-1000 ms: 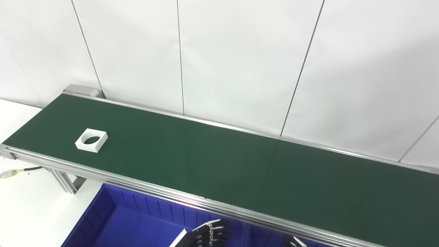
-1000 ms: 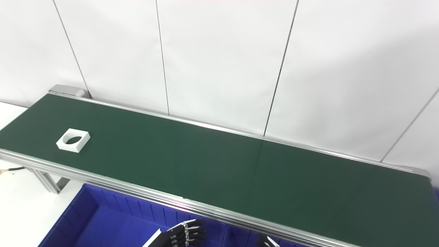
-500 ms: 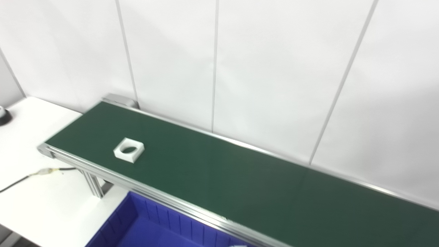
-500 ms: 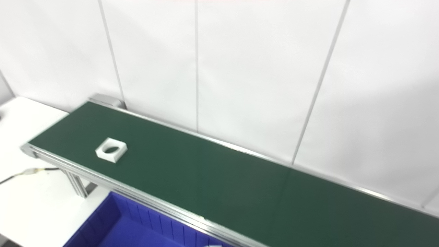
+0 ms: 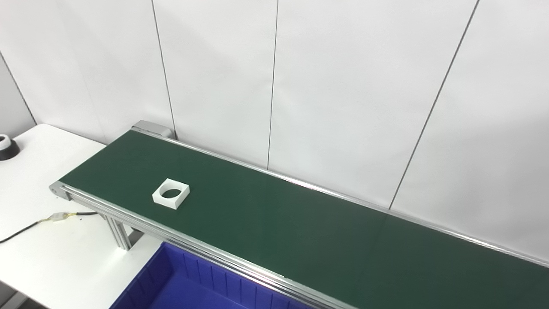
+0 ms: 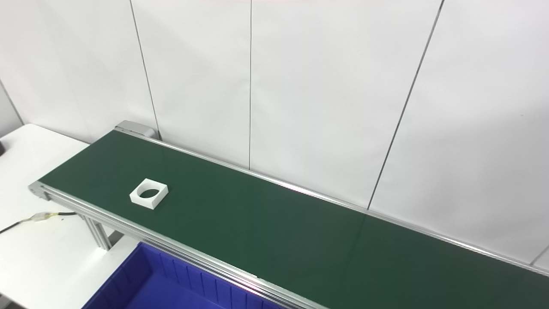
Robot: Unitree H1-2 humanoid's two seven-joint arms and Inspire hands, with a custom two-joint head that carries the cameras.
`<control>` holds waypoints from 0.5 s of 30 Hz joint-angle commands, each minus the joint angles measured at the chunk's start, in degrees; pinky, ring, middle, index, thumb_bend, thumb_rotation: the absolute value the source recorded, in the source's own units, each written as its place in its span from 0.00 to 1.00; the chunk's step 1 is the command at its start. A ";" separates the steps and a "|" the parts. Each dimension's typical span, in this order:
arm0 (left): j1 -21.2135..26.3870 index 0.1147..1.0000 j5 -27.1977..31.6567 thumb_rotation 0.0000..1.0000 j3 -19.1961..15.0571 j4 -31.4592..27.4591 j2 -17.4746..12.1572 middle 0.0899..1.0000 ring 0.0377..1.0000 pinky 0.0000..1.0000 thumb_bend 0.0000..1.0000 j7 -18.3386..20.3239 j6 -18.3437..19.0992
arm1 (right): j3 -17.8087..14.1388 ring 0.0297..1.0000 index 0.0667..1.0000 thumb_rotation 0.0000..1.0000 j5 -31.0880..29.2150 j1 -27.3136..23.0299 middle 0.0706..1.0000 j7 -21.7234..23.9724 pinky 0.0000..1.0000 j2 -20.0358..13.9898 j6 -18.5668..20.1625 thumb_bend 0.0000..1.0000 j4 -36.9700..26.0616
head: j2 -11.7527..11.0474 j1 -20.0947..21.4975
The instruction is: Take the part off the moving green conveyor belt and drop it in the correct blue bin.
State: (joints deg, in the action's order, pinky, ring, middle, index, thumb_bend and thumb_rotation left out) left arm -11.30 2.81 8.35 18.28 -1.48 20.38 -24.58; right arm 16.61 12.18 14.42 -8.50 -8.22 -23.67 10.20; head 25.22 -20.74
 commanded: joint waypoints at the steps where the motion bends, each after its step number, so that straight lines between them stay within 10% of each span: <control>1: 0.19 0.72 -0.01 0.27 0.27 -2.79 -0.31 0.76 0.76 0.73 0.91 -0.49 -2.30 | 0.19 0.68 0.82 0.59 0.07 -0.42 0.76 -0.77 0.61 -0.28 -3.25 0.26 -1.34 | 0.09 -0.16; 15: -0.49 0.66 -3.84 0.24 -0.93 -24.43 -6.92 0.72 0.72 0.67 0.91 -2.54 6.05 | 0.34 0.69 0.83 0.60 -0.48 -0.15 0.76 -0.26 0.62 -0.52 -3.24 0.26 -2.12 | 0.73 -0.19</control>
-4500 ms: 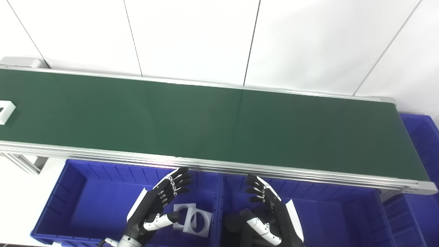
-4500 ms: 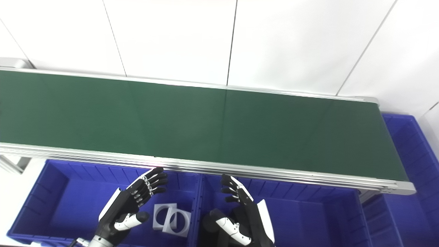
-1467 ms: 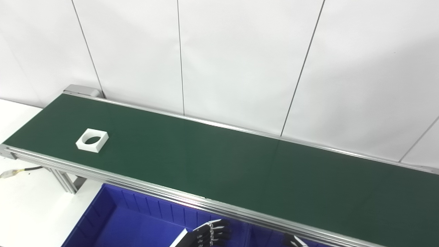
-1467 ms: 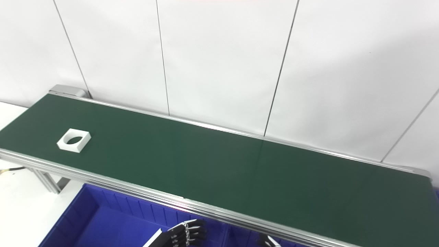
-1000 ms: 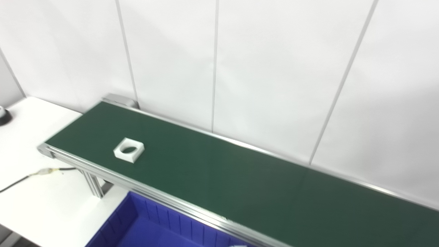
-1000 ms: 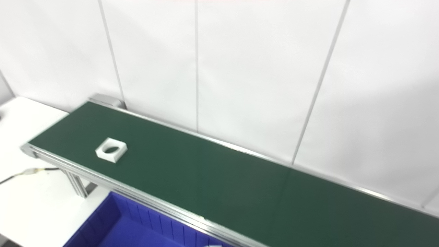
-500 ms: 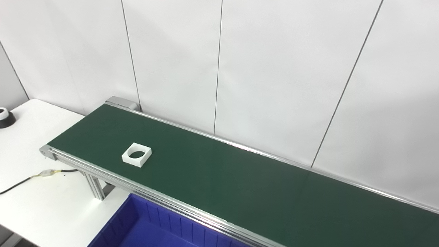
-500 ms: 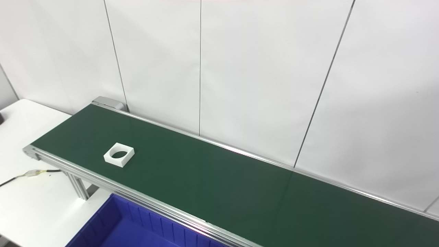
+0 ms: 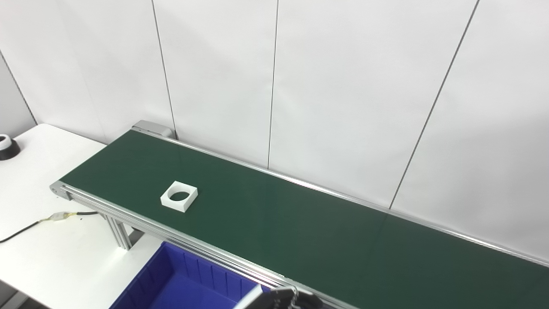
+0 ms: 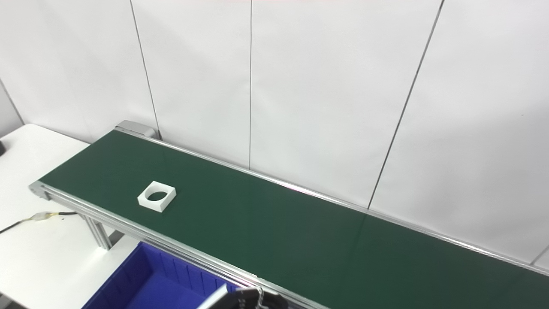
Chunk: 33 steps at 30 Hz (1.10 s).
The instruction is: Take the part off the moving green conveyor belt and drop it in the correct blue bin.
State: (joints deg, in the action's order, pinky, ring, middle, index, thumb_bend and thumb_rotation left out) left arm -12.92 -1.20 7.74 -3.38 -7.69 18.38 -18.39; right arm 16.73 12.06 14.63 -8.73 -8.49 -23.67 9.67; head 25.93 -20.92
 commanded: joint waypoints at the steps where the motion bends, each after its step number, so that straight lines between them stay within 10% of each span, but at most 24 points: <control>1: 1.48 0.66 0.33 0.23 -0.46 -3.59 -1.26 0.71 0.72 0.67 0.91 -0.49 -0.05 | 0.28 0.69 0.83 0.60 -0.48 -0.37 0.77 0.01 0.62 -0.30 -3.25 0.26 -1.54 | 0.12 0.14; 10: 4.72 0.68 -2.61 0.23 -2.40 -11.91 -3.28 0.74 0.76 0.73 0.86 -2.19 5.82 | 0.15 0.69 0.83 0.62 -0.47 -0.34 0.76 0.13 0.61 0.02 -3.23 0.30 -1.69 | 0.58 0.74; 33: 23.37 0.74 -11.69 0.25 -4.02 -2.67 -10.22 0.79 0.80 0.75 0.79 -3.10 12.05 | 1.25 0.69 0.82 0.66 -0.87 -1.40 0.76 -0.28 0.60 0.02 -3.22 0.36 -1.28 | 1.22 1.25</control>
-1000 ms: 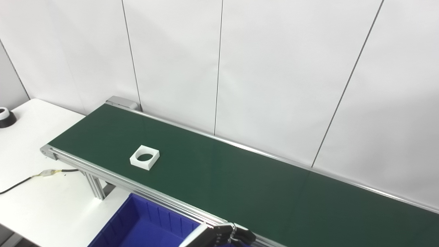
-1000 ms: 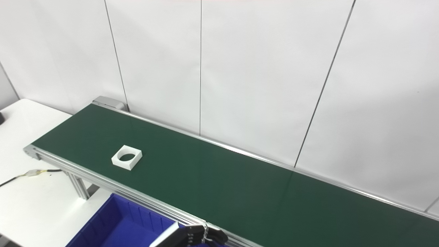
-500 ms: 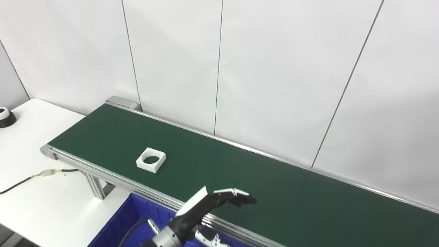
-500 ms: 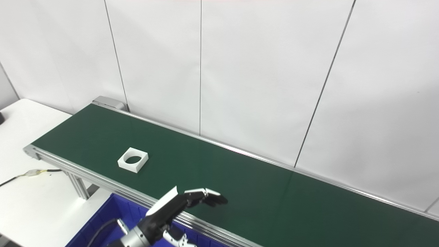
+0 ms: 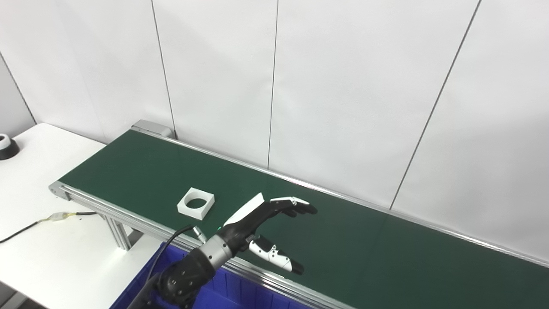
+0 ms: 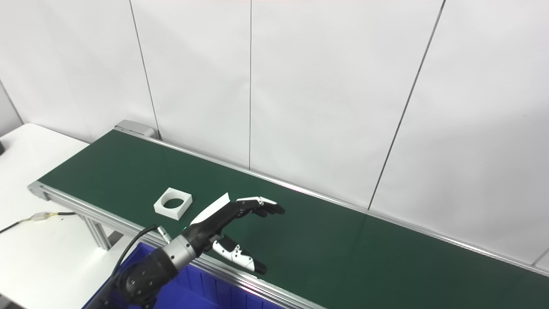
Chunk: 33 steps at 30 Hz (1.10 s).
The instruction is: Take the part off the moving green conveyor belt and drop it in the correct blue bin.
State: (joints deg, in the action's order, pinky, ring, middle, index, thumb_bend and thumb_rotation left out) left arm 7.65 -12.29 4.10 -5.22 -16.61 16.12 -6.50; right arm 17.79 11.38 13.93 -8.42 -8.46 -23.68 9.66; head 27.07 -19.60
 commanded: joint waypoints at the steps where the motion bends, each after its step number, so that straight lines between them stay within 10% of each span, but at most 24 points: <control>1: 3.51 0.76 -1.02 0.23 -0.38 -0.37 -1.52 0.80 0.81 0.75 0.79 -0.82 0.62 | 0.28 0.69 0.82 0.67 -0.19 -0.75 0.76 -0.61 0.60 -0.01 -3.22 0.37 -1.23 | 0.18 0.11; 10: 10.00 0.80 -5.20 0.17 1.01 5.72 -5.94 0.85 0.85 0.79 0.78 0.57 2.68 | 0.76 0.69 0.82 0.72 -0.51 -1.03 0.76 -0.95 0.60 0.26 -3.22 0.42 -1.11 | 0.42 0.48; 15: 12.42 0.82 -8.32 0.13 3.36 3.52 -8.60 0.88 0.91 0.83 0.78 4.81 10.77 | 0.87 0.70 0.82 0.74 -0.13 -1.12 0.77 -1.19 0.60 0.35 -3.23 0.44 -1.06 | 0.50 0.50; 33: 22.05 0.80 -13.95 0.00 8.38 20.56 -12.56 0.88 0.90 0.86 0.86 5.01 6.47 | 1.30 0.70 0.83 0.75 -0.29 -1.32 0.77 -1.72 0.60 0.64 -3.24 0.45 -0.80 | 0.59 0.88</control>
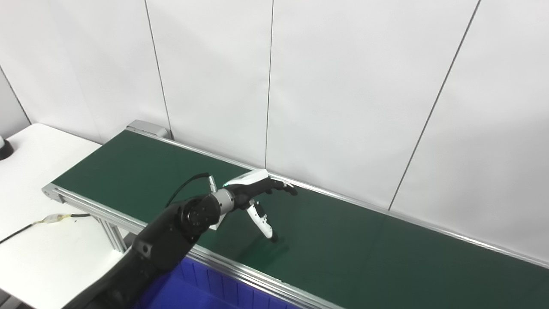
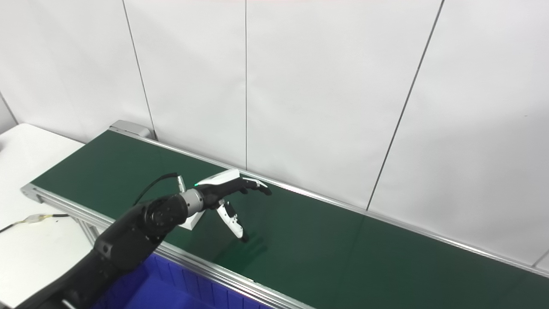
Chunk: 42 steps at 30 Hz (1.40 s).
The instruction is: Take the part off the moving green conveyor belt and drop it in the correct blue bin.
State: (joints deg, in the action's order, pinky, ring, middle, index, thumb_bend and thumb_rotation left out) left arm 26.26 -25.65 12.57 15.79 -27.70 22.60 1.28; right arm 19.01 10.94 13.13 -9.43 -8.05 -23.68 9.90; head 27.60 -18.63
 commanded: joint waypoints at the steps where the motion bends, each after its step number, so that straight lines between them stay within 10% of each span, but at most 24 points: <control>1: 3.69 0.80 -0.88 0.00 0.03 -0.08 -1.51 0.88 0.91 0.87 0.86 -1.49 -1.37 | 0.12 0.71 0.84 0.74 0.11 -0.52 0.77 -0.70 0.60 0.22 -3.23 0.45 -1.07 | 0.06 -0.09; 42: 3.65 0.86 -17.05 0.16 6.85 6.05 -10.28 0.88 0.93 1.00 0.96 -2.22 -1.63 | 0.76 0.70 0.84 0.72 0.27 0.74 0.78 -1.11 0.61 0.27 -3.23 0.40 -3.21 | 1.44 -0.37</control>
State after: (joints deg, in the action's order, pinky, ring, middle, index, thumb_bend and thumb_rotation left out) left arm 28.60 -41.66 19.71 22.84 -36.02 20.88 -0.92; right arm 19.64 10.98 13.93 -10.30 -7.83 -23.68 8.71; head 29.00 -18.99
